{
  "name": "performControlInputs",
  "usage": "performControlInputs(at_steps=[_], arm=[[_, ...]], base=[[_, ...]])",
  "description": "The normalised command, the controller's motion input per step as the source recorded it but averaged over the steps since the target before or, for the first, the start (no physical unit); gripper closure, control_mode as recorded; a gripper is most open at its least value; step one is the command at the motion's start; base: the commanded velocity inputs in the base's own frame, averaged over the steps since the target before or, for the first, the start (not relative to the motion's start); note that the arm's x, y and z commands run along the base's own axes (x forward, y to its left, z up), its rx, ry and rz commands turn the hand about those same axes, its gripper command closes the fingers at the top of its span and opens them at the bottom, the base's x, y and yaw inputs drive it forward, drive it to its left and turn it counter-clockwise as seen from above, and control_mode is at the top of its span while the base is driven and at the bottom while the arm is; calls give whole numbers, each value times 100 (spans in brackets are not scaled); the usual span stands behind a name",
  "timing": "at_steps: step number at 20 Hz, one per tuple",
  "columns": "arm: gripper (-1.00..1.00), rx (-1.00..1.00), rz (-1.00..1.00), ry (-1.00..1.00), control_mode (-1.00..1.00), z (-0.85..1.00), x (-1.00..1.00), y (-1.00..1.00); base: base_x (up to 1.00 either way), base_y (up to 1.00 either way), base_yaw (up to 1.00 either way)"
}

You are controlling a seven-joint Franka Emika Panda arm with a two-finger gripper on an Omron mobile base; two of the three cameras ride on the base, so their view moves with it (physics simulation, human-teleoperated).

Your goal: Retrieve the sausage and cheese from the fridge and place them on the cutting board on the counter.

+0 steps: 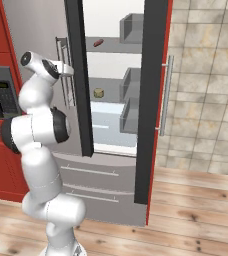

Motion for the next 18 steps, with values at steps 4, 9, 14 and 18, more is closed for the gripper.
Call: performControlInputs(at_steps=[4,9,14,18], arm=[[100,0,0,0,-100,0,57,-9],[100,0,0,-7,-100,0,23,-34],[100,1,0,-18,-100,0,16,-36],[100,6,1,-23,-100,7,-1,-13]], base=[[0,0,0],[0,0,0],[0,0,0],[0,0,0]])
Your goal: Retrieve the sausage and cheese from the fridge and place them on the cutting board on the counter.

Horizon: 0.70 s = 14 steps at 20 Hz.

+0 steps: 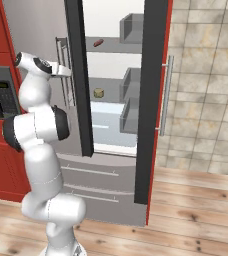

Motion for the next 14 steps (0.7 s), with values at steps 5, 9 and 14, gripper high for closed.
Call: performControlInputs(at_steps=[5,9,14], arm=[[100,14,0,-10,-100,67,-12,0],[100,19,0,0,-100,96,-65,0],[100,19,0,0,-100,88,-85,13]], base=[[0,0,0],[0,0,0],[0,0,0]])
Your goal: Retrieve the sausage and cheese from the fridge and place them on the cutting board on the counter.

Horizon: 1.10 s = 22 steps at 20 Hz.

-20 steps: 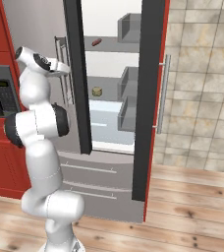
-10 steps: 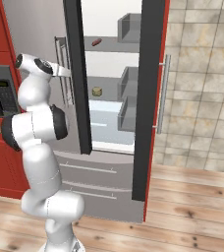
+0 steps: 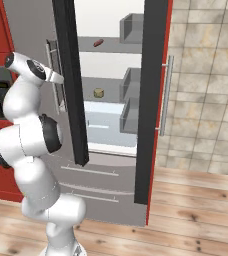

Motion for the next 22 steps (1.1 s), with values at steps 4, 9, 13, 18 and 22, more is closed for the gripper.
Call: performControlInputs(at_steps=[4,9,13,18,22], arm=[[100,14,0,0,-100,59,-100,65],[100,11,0,-1,-100,53,-80,58],[-100,9,0,-2,-100,55,-51,27],[-100,9,1,-1,-100,28,-77,-7],[-100,23,0,0,-100,33,-100,10]], base=[[0,0,0],[0,0,0],[0,0,0],[0,0,0],[0,0,0]])
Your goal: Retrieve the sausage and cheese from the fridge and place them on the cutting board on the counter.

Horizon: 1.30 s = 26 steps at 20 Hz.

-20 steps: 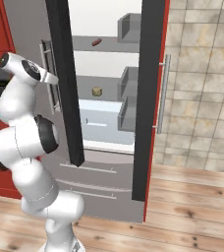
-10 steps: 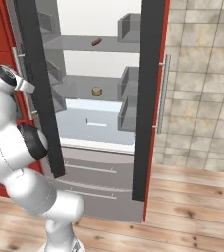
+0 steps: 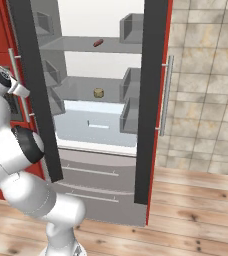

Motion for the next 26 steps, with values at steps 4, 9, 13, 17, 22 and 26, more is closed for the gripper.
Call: performControlInputs(at_steps=[4,9,13,17,22,26], arm=[[-100,27,10,-1,-100,43,-52,14],[-100,17,28,-9,-100,54,-8,0],[-100,8,38,-7,-100,37,-5,0],[-100,1,35,0,-100,5,-89,0],[-100,12,40,0,-100,5,-56,3],[-100,1,25,-1,-100,41,-87,-57]], base=[[0,0,0],[0,0,0],[0,0,0],[0,0,0],[0,0,0],[0,0,0]])
